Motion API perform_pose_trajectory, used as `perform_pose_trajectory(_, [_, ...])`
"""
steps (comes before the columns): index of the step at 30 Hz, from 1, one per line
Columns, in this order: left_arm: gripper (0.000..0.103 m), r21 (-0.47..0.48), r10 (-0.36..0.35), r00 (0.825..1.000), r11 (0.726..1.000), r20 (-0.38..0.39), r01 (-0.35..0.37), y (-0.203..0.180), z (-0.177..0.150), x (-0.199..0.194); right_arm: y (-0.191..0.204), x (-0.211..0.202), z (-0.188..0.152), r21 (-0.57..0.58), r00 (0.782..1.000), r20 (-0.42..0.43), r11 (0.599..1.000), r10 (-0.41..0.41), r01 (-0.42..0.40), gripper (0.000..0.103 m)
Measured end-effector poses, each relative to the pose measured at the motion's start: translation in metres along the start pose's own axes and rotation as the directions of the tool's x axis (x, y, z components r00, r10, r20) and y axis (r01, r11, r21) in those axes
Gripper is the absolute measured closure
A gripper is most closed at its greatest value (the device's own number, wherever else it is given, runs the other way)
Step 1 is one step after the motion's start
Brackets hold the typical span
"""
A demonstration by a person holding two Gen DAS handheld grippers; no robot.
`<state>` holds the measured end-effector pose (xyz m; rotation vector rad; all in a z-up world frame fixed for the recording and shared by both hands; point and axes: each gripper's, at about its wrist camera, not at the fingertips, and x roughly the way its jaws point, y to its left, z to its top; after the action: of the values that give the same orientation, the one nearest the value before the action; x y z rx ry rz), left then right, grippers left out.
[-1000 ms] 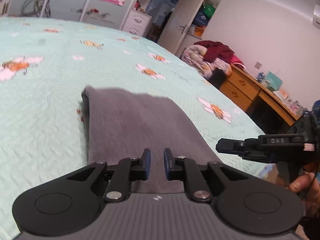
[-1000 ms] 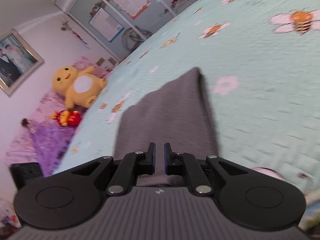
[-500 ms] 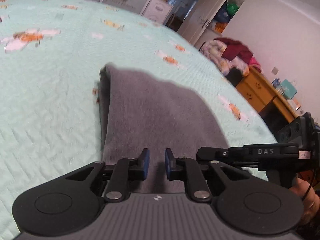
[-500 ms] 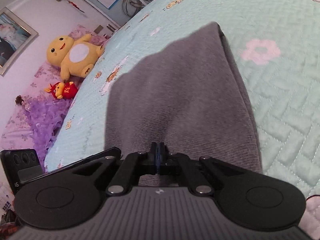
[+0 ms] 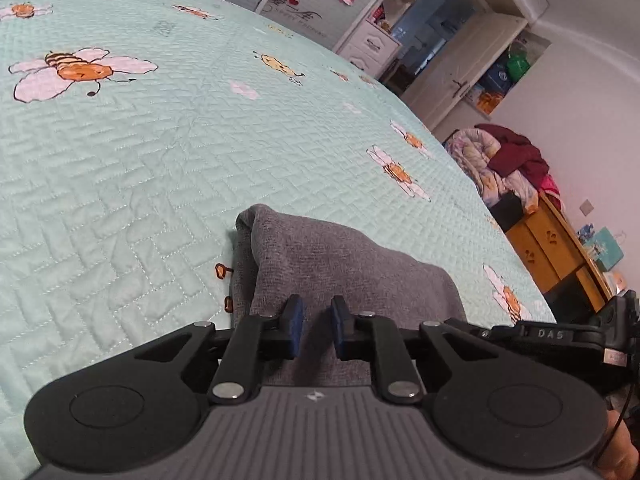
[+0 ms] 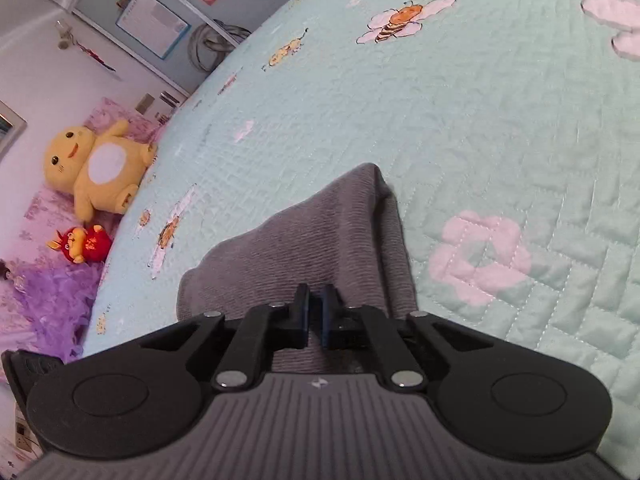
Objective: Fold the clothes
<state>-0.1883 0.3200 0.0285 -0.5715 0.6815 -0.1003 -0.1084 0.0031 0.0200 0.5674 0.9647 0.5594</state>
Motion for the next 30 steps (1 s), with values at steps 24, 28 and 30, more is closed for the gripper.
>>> perform_pose_trajectory(24, [0.072,0.272,-0.039,0.999,0.962,0.002,0.037,-0.033,-0.072,-0.097,-0.03,-0.144,-0.104,0.016,0.976,0.118,0.983,0.181,-0.184,0.07])
perform_pose_trajectory(28, [0.072,0.351,0.032,0.998,0.936,-0.045,-0.015,-0.029,-0.102,-0.076,-0.043,-0.126,-0.129,0.006,0.989,0.066,0.991,0.134,-0.135,0.075])
perform_pose_trajectory(30, [0.07,0.364,0.024,1.0,0.931,-0.017,-0.016,-0.027,-0.105,-0.074,-0.041,-0.125,-0.133,-0.02,0.989,0.083,0.992,0.122,-0.121,0.078])
